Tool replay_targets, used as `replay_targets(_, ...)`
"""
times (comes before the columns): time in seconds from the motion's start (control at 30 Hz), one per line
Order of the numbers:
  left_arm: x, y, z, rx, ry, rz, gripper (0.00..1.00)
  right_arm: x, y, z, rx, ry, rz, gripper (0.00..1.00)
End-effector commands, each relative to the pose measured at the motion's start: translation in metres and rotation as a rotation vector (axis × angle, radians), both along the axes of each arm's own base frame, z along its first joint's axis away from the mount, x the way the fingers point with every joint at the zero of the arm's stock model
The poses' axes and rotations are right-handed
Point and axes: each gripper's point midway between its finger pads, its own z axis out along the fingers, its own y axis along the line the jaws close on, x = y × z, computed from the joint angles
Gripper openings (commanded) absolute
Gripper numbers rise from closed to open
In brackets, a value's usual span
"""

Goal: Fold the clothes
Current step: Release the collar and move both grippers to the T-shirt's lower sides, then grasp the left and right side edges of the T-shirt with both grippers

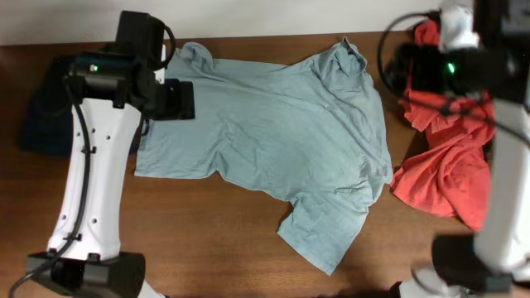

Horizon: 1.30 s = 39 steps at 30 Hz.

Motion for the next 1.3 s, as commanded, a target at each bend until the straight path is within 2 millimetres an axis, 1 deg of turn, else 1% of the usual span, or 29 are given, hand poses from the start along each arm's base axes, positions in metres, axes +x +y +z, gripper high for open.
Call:
replay_targets(0.0,-0.018,-0.005,0.018,-0.034,-0.033,0.074,0.99,-0.031,-0.006,-0.014,-0.009,0.071,-0.067,0.99)
replay_targets(0.07,-0.025,-0.006,0.019,-0.019,-0.032,0.074,0.99,-0.046,-0.015,-0.031,-0.033,0.132,-0.131,0.99)
replay_targets(0.1,-0.026,-0.006,0.016,-0.008,-0.025,0.075,0.99,-0.052,-0.017,-0.041,-0.036,0.160,-0.161,0.99)
replay_targets(0.13,-0.028,-0.006,0.012,-0.002,-0.013,0.073,0.99,-0.055,-0.017,-0.048,-0.031,0.175,-0.170,0.99)
replay_targets(0.2,-0.030,-0.006,-0.002,0.008,0.021,0.073,0.99,-0.062,-0.016,-0.068,-0.013,0.213,-0.193,0.99)
replay_targets(0.3,-0.031,-0.004,-0.037,0.024,0.085,0.078,0.99,-0.072,-0.006,-0.102,0.039,0.282,-0.181,0.99)
replay_targets(0.4,-0.035,0.001,-0.085,0.042,0.158,0.088,0.99,-0.084,0.006,-0.140,0.098,0.360,-0.161,0.99)
replay_targets(0.43,-0.037,0.003,-0.098,0.046,0.173,0.093,0.99,-0.087,0.008,-0.150,0.110,0.381,-0.157,0.99)
replay_targets(0.5,-0.040,0.009,-0.127,0.051,0.199,0.109,0.99,-0.094,0.012,-0.172,0.131,0.423,-0.149,0.99)
replay_targets(0.57,-0.043,0.017,-0.152,0.050,0.210,0.132,0.99,-0.098,0.014,-0.195,0.141,0.463,-0.155,0.99)
replay_targets(0.7,-0.047,0.025,-0.182,-0.001,0.226,0.135,0.95,-0.104,0.016,-0.230,0.157,0.509,-0.181,0.99)
replay_targets(0.77,-0.049,0.028,-0.191,-0.028,0.236,0.122,0.95,-0.109,0.016,-0.248,0.167,0.536,-0.207,1.00)
replay_targets(0.83,-0.047,0.033,-0.196,-0.031,0.228,0.117,0.94,-0.114,0.017,-0.261,0.177,0.555,-0.228,0.98)
replay_targets(0.97,-0.038,0.042,-0.198,-0.034,0.192,0.089,0.94,-0.119,0.019,-0.284,0.203,0.572,-0.264,0.97)
replay_targets(1.1,-0.029,0.041,-0.199,-0.057,0.160,0.054,0.93,-0.124,0.023,-0.303,0.221,0.577,-0.259,0.97)
replay_targets(1.17,-0.028,0.041,-0.200,-0.058,0.151,0.054,0.89,-0.127,0.024,-0.312,0.231,0.581,-0.256,0.97)
replay_targets(1.2,-0.027,0.041,-0.201,-0.057,0.150,0.054,0.82,-0.128,0.025,-0.316,0.235,0.584,-0.254,0.97)
replay_targets(1.27,-0.028,0.041,-0.202,-0.058,0.150,0.054,0.73,-0.133,0.027,-0.325,0.244,0.592,-0.251,0.97)
